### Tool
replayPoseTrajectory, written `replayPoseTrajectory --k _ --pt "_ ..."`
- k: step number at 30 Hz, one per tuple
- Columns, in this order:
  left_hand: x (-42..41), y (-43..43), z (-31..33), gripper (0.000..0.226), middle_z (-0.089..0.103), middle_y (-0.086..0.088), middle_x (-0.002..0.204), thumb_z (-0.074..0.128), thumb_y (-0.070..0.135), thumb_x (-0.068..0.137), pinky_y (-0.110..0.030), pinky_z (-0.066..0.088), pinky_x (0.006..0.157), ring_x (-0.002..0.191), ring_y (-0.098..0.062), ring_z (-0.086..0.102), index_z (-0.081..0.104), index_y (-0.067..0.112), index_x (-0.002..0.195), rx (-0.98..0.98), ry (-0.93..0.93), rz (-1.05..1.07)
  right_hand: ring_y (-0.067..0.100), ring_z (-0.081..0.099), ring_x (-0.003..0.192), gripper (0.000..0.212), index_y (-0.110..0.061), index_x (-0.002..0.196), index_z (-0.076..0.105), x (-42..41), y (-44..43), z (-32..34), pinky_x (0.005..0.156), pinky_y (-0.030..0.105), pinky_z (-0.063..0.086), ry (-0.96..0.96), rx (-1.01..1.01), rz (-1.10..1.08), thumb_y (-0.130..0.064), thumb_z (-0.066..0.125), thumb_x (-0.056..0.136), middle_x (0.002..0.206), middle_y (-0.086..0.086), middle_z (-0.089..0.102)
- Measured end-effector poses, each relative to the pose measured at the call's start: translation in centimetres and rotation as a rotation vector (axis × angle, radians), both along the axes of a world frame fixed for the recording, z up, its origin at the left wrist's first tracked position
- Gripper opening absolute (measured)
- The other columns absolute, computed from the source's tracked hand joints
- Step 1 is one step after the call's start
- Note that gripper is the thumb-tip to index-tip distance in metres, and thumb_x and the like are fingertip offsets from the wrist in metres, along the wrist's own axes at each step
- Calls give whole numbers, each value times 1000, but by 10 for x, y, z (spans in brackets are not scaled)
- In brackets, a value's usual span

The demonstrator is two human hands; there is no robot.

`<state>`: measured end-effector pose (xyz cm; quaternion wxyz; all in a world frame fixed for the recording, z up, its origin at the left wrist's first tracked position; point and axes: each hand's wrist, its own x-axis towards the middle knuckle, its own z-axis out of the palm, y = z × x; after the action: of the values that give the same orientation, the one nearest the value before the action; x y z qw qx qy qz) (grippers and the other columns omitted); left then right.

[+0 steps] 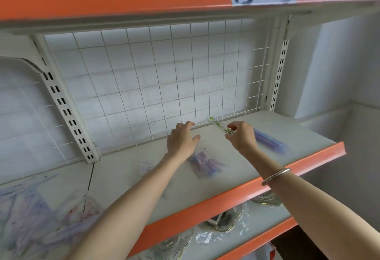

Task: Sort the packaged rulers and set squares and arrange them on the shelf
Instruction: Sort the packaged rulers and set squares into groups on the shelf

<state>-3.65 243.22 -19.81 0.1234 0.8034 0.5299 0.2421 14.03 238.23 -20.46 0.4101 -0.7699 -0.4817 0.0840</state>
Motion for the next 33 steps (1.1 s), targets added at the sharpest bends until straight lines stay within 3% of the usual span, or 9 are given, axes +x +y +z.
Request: replayPoseTrajectory --k 6,12,24,33 --pt "44 4 -6 42 46 -2 134 48 46 94 -37 24 107 124 -26 42 51 27 132 114 256 -49 34 60 96 24 -7 103 68 68 2 -10 83 38 50 -30 -72 -117 -5 63 80 104 15 66" --pt "74 10 -10 45 40 -2 141 42 52 95 -43 13 113 130 -25 33 52 26 130 66 364 -59 28 54 112 27 -17 107 66 106 7 -19 91 33 35 -91 -188 -196 -8 58 83 112 8 65" --pt "88 16 -15 47 36 -4 144 38 51 96 -43 12 112 133 -26 29 49 25 133 -6 390 -50 25 44 119 24 -22 112 62 115 14 -26 95 35 28 -183 -258 -154 -21 59 87 120 6 56" --pt "22 10 -11 43 44 -2 139 43 47 96 -40 17 110 132 -25 32 49 26 133 -3 329 2 23 48 115 22 -21 108 64 24 29 -5 97 38 30 -212 -165 121 -27 63 87 114 2 60"
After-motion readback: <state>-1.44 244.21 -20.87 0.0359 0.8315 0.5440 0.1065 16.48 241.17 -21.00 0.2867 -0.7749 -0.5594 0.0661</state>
